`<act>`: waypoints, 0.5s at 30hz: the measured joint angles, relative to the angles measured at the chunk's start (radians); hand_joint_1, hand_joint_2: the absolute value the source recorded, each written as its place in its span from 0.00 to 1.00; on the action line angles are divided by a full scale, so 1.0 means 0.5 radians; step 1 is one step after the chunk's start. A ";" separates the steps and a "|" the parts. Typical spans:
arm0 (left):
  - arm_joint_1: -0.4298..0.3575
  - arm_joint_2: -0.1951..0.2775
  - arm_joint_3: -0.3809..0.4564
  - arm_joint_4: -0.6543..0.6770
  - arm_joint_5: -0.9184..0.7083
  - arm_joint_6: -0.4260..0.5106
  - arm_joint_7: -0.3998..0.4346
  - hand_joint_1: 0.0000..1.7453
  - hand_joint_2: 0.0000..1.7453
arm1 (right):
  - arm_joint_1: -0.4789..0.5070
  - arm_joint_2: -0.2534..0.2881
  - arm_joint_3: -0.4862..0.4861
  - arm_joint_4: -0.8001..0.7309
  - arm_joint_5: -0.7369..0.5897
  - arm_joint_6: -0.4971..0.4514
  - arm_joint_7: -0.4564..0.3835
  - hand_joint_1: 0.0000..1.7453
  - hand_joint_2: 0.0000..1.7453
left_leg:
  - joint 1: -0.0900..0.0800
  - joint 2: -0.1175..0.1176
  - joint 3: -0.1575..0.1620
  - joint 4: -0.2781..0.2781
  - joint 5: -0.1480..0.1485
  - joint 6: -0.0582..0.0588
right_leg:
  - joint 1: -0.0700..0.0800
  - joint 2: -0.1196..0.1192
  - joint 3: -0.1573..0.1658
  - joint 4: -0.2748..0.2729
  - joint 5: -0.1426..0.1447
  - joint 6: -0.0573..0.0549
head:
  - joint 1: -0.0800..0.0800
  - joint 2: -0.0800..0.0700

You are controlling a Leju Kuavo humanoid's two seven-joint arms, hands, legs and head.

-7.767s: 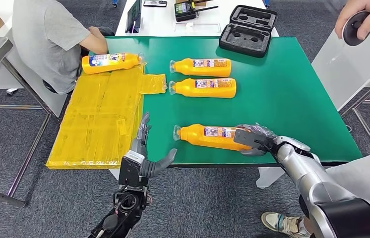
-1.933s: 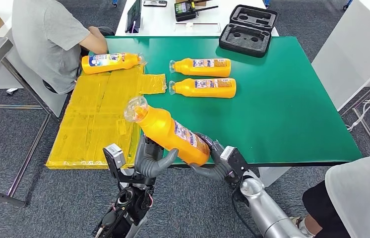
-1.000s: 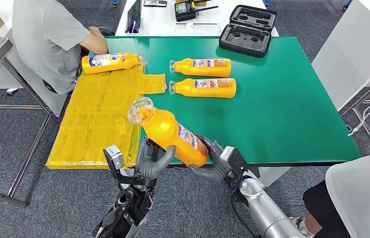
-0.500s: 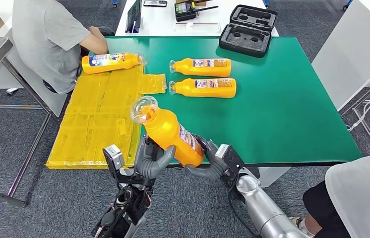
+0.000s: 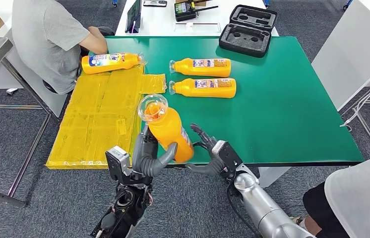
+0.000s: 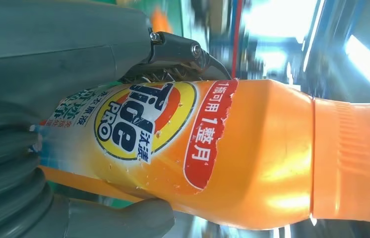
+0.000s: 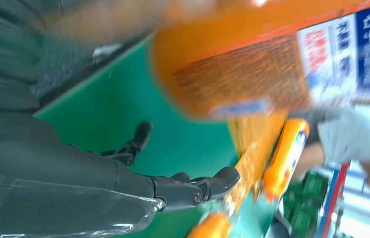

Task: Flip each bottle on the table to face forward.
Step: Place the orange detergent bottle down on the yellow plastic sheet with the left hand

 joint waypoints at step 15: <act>-0.286 0.303 -0.145 -0.043 -0.618 1.345 0.001 1.00 1.00 | 0.048 0.037 -0.157 0.013 -0.024 -0.079 0.000 0.00 1.00 | 0.001 0.000 0.001 0.000 0.002 -0.002 | 0.001 0.000 0.000 0.001 0.000 0.000 | 0.000 0.000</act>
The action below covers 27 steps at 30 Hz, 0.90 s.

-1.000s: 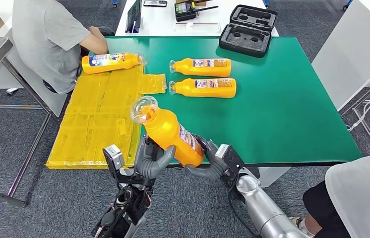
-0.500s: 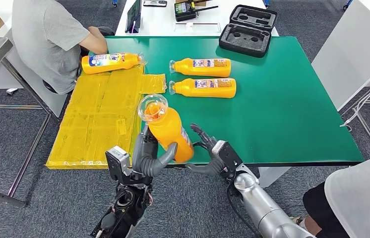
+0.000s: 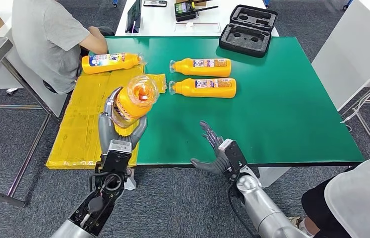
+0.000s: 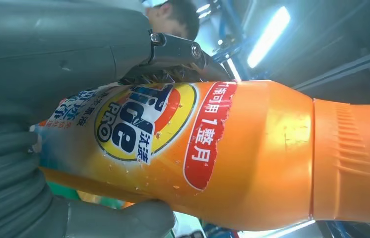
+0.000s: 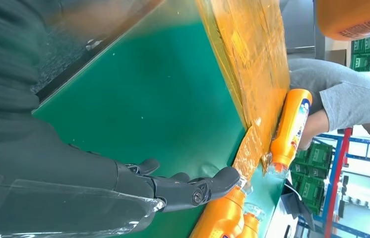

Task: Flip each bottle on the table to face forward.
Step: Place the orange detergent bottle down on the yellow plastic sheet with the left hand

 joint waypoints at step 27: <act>-0.665 -0.104 0.725 1.048 -2.507 0.066 1.009 1.00 1.00 | 0.006 0.133 -0.115 -0.026 -0.037 0.077 0.000 0.00 1.00 | 0.001 0.000 0.000 0.000 0.002 -0.002 | 0.001 0.001 0.000 0.001 0.001 -0.001 | 0.001 0.000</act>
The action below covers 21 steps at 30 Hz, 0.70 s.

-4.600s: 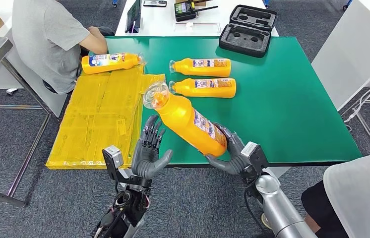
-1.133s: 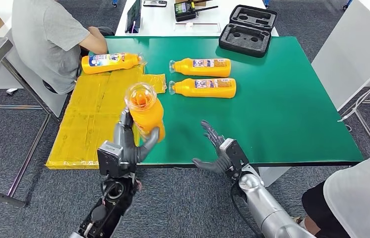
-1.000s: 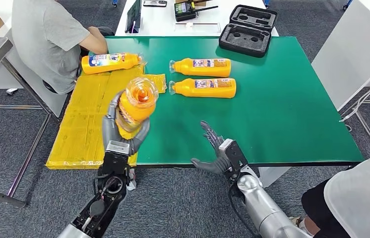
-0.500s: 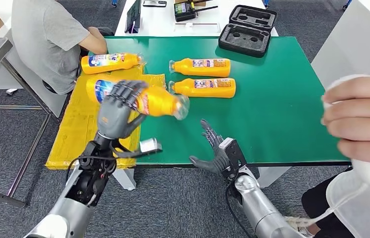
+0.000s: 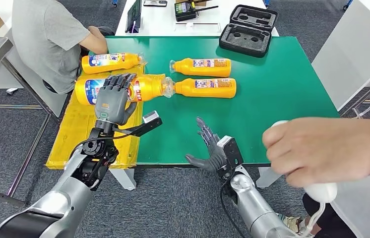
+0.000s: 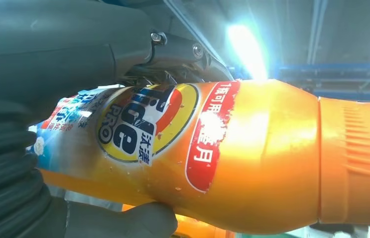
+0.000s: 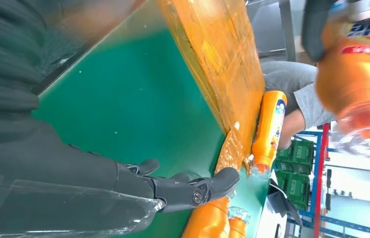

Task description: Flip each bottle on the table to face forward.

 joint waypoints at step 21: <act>-0.199 0.184 -0.150 0.622 0.212 -0.927 0.466 1.00 1.00 | 0.008 -0.011 -0.055 -0.022 -0.038 0.069 0.000 0.00 1.00 | 0.001 0.001 -0.001 0.000 0.000 0.000 | 0.000 0.001 -0.001 0.000 0.000 0.000 | 0.000 0.000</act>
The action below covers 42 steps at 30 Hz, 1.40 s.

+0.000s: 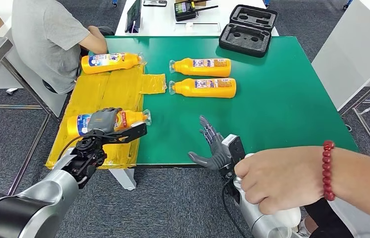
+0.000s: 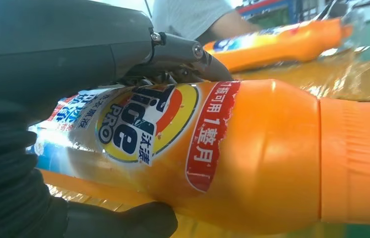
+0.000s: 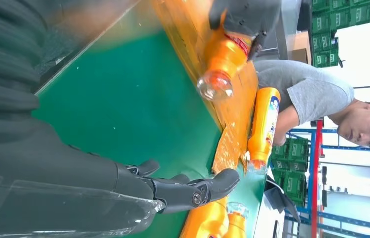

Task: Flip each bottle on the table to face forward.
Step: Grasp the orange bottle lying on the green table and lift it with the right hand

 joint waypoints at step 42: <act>0.033 0.095 0.047 0.059 -0.080 0.266 -0.295 0.00 1.00 | -0.017 -0.031 -0.003 0.028 -0.034 0.009 0.000 0.00 1.00 | 0.000 0.000 0.000 0.000 0.000 0.000 | 0.000 0.000 0.000 0.000 0.000 0.000 | 0.000 0.000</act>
